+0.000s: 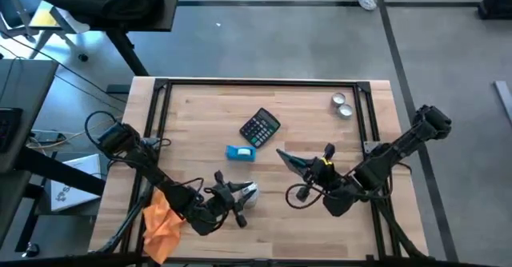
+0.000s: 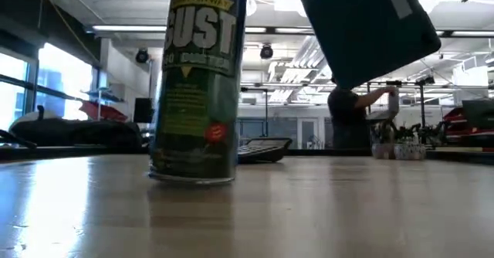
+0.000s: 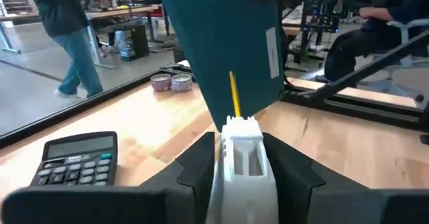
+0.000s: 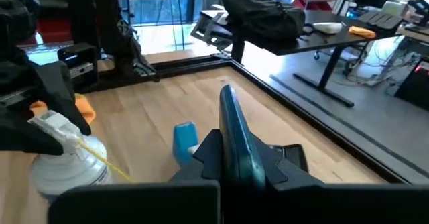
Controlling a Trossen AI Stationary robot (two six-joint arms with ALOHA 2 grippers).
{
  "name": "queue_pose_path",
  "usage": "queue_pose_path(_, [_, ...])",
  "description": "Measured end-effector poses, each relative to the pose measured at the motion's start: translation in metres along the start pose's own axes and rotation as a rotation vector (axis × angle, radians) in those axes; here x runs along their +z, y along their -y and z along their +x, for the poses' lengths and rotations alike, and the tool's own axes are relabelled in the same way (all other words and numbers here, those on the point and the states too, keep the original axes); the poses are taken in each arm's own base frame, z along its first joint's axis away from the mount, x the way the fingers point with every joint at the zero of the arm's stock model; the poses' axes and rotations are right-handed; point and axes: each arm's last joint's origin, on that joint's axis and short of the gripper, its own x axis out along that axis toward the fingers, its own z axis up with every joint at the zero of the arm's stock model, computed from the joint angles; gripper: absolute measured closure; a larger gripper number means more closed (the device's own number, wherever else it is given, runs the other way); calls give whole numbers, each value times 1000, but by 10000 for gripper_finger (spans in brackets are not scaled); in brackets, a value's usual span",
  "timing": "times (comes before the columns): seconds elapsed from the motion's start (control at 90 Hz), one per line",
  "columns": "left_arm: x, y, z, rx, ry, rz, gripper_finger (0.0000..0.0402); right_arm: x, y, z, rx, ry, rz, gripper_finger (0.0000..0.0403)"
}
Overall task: Apply microfiber cloth
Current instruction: Spray the cellphone using the white spray bottle
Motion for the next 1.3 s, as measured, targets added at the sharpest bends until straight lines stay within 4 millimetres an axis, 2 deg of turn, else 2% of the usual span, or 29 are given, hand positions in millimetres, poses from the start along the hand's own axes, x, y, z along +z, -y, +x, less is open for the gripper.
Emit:
queue_pose_path(0.167, [0,0,0,0,-2,7,244,0,0,0,-1,-1,-4,403])
queue_pose_path(0.344, [2,1,-4,-28,0,35,224,0,0,0,6,-6,-5,403])
queue_pose_path(0.578, [30,-4,-17,-143,11,45,209,-1,0,0,9,-9,-9,403])
queue_pose_path(0.711, [48,-18,-23,-137,-4,46,197,-1,0,0,15,-12,-7,403])
queue_pose_path(0.9, [73,-54,-34,-112,-75,26,192,-1,0,0,27,-21,-9,403])
queue_pose_path(0.989, [71,-65,-39,-131,-146,52,192,-1,0,0,27,-21,-10,403])
queue_pose_path(1.1, [60,-68,-43,-157,-244,61,192,-2,0,0,23,-27,-25,403])
queue_pose_path(1.3, [33,-57,-38,-134,-309,77,192,-3,1,0,4,-22,-36,403])
